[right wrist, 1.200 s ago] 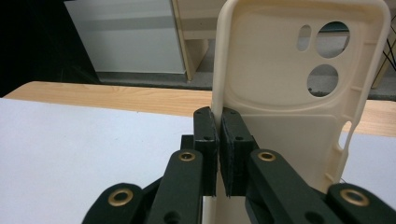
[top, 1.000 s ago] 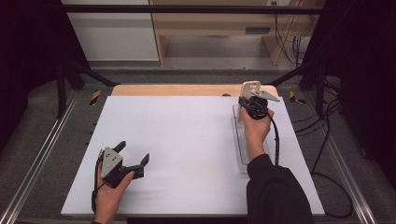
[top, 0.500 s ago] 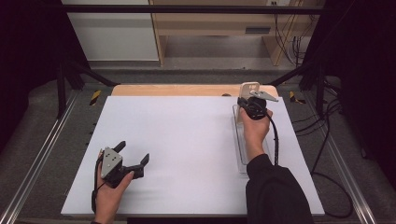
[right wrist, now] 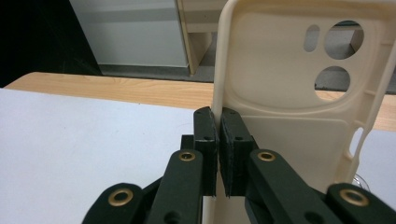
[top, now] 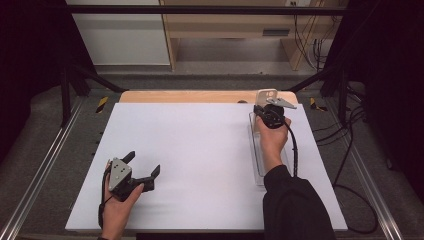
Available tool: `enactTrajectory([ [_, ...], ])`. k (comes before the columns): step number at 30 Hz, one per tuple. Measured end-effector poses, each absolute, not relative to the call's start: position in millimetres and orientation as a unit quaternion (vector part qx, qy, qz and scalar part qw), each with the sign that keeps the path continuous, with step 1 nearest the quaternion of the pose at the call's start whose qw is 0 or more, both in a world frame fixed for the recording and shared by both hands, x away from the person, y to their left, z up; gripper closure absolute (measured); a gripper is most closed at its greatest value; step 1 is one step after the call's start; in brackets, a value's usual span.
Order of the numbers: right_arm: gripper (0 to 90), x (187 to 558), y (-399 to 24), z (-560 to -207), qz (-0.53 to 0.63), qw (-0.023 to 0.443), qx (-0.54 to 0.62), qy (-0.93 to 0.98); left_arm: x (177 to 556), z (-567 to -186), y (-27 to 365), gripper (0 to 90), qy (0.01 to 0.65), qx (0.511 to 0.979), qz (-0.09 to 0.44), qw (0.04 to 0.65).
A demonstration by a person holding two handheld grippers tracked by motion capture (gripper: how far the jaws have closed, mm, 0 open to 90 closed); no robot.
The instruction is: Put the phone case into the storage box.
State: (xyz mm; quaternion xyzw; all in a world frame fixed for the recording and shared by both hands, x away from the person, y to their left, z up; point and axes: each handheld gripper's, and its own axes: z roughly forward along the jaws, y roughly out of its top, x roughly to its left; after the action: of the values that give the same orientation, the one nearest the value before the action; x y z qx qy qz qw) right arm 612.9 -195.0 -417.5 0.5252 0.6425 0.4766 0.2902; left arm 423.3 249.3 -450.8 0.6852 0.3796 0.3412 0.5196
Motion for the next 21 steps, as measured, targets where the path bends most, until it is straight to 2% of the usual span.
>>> enactTrajectory([
  [21, 86.8, 613.8, -192.3, -419.9, 0.471, 0.288, 0.523, 0.649, 423.1, -450.4, 249.5, 2.7, 0.380, 0.684, 0.341, 0.521],
])
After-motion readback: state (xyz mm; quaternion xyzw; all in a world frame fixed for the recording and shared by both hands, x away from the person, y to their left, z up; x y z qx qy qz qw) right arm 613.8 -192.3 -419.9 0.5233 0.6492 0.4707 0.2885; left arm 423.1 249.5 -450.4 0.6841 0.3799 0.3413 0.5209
